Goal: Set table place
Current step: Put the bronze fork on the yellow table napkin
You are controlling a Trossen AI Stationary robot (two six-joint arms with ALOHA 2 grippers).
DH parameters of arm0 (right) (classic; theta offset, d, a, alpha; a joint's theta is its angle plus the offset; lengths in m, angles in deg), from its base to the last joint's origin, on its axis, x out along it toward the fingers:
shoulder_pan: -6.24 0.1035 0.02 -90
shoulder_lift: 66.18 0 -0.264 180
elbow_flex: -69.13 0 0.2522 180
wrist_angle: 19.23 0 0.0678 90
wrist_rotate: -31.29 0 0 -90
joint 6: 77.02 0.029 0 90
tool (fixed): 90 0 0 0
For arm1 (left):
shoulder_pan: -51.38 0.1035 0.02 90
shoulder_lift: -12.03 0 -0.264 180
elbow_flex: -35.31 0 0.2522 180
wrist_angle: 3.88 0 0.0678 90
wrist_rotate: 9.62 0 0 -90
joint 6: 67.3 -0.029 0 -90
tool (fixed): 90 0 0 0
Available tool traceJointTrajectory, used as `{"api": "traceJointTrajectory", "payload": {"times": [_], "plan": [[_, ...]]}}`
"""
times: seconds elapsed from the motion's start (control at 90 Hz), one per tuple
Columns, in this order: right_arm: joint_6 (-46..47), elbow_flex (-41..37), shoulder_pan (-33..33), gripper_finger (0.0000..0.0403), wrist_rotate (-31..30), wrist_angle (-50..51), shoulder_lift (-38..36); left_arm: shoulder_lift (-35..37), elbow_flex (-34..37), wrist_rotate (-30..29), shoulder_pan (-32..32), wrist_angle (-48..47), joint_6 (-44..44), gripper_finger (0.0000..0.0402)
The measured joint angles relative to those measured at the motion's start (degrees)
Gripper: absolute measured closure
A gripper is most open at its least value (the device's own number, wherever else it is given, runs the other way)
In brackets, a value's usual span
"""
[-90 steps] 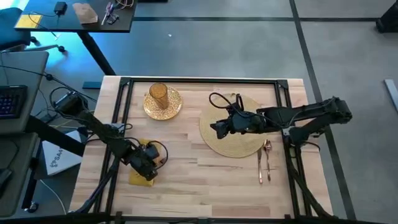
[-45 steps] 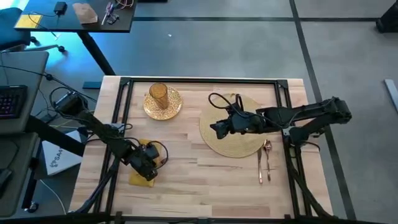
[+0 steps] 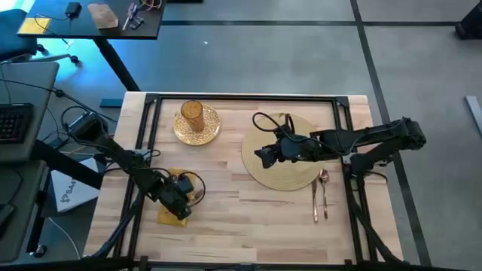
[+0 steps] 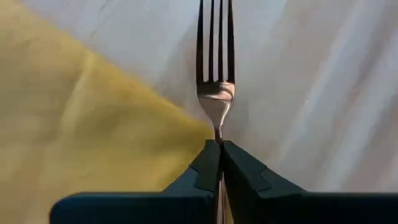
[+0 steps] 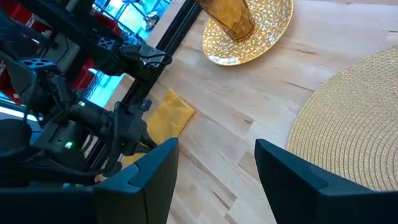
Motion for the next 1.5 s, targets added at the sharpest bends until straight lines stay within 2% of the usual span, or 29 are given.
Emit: {"api": "traceJointTrajectory", "payload": {"times": [0.222,0.367,0.578,0.711,0.856,1.011,1.333,1.5], "plan": [[0.0,0.0,0.0,0.0206,0.0,0.2,0.0,0.0,-3.6,3.1,-0.7,-7.4,2.9,0.0401],[-0.4,0.0,0.0,0.0206,0.0,0.3,0.0,1.5,-3.1,3.4,-1.1,-12.1,16.4,0.0401],[-0.5,0.0,0.0,0.0206,0.3,0.3,0.0,9.3,0.9,-3.0,-1.8,-17.9,37.8,0.0401],[-1.1,0.0,0.0,0.0206,0.3,0.3,0.0,13.2,4.8,-6.2,-1.9,-17.2,45.6,0.0401],[-1.5,0.0,0.0,0.0206,0.4,0.3,0.0,13.4,8.9,-5.8,-2.0,-10.1,47.8,0.0401],[-1.5,0.0,0.0,0.0206,0.4,0.3,0.0,11.1,10.2,-5.4,-2.0,-4.2,49.8,0.0401],[-1.5,0.0,0.0,0.0206,0.4,0.3,0.0,9.4,9.6,-5.2,-2.0,-5.0,55.6,0.0400],[-2.4,0.0,0.0,0.0206,2.1,2.0,0.0,9.2,7.8,-1.6,-2.0,-8.5,53.7,0.0376]]}}
